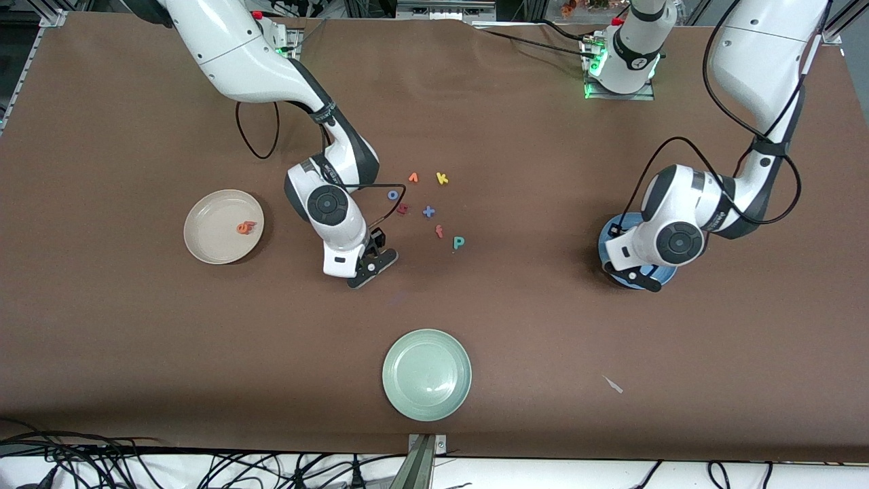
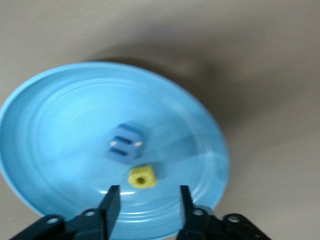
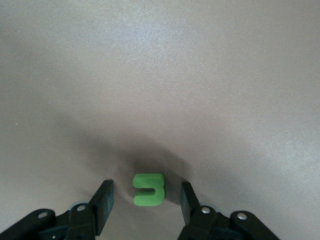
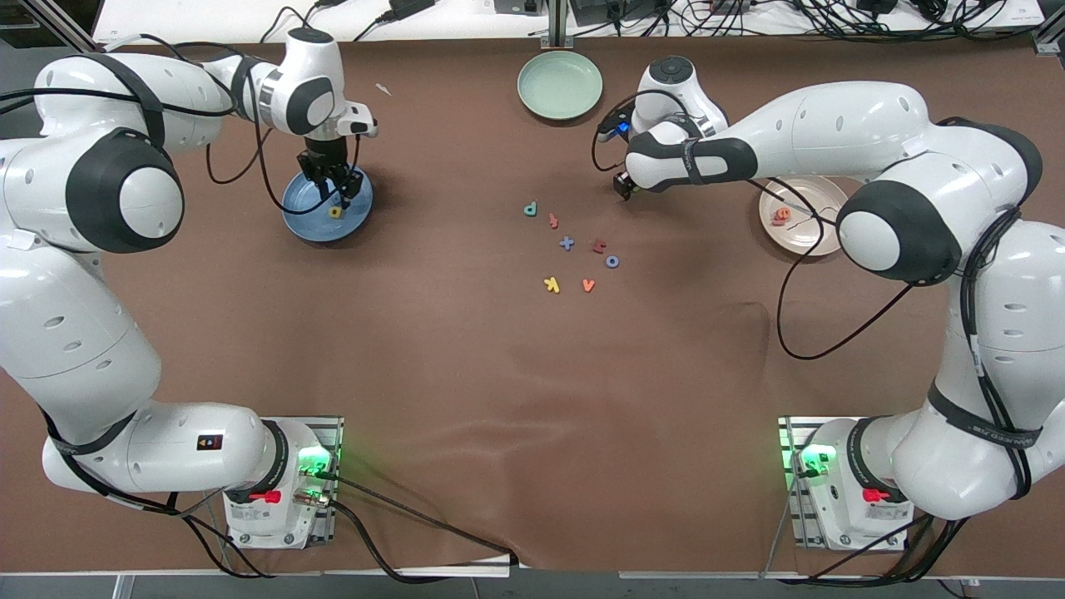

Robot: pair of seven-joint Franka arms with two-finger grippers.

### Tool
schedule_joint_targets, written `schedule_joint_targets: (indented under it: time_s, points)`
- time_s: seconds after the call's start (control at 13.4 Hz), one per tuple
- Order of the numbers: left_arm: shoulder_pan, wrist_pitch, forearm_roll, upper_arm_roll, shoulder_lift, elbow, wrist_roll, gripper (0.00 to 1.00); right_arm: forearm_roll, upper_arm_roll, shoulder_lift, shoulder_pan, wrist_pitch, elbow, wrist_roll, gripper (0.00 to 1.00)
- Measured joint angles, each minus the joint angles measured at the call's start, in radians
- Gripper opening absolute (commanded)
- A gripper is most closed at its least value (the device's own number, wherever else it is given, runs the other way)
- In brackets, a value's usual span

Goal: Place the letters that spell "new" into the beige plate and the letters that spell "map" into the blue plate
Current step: 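Grasp the green u with the right gripper while the left gripper reaches the teal d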

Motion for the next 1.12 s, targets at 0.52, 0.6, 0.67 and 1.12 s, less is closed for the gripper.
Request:
schedule_joint_targets:
  time_s: [0.52,0.6,0.67,1.12]
  points:
    - [-0.053,-0.007,-0.048,-0.048,-0.054,0.141,-0.007,1.0,0.0,-0.001,-0.003,-0.004,0.001,0.001,-0.001,0.4]
    - [-0.083,-0.009,-0.062,-0.051,-0.052,0.152,-0.018,1.0,0.0,-0.002,-0.004,-0.005,0.001,0.001,-0.001,0.34]
    - [-0.116,-0.009,-0.067,-0.052,-0.048,0.155,-0.05,1.0,0.0,-0.001,-0.005,-0.005,0.001,0.001,-0.001,0.32]
    - [-0.16,-0.009,-0.072,-0.05,0.002,0.182,-0.138,1.0,0.0,-0.002,-0.006,-0.007,0.001,0.001,-0.002,0.2]
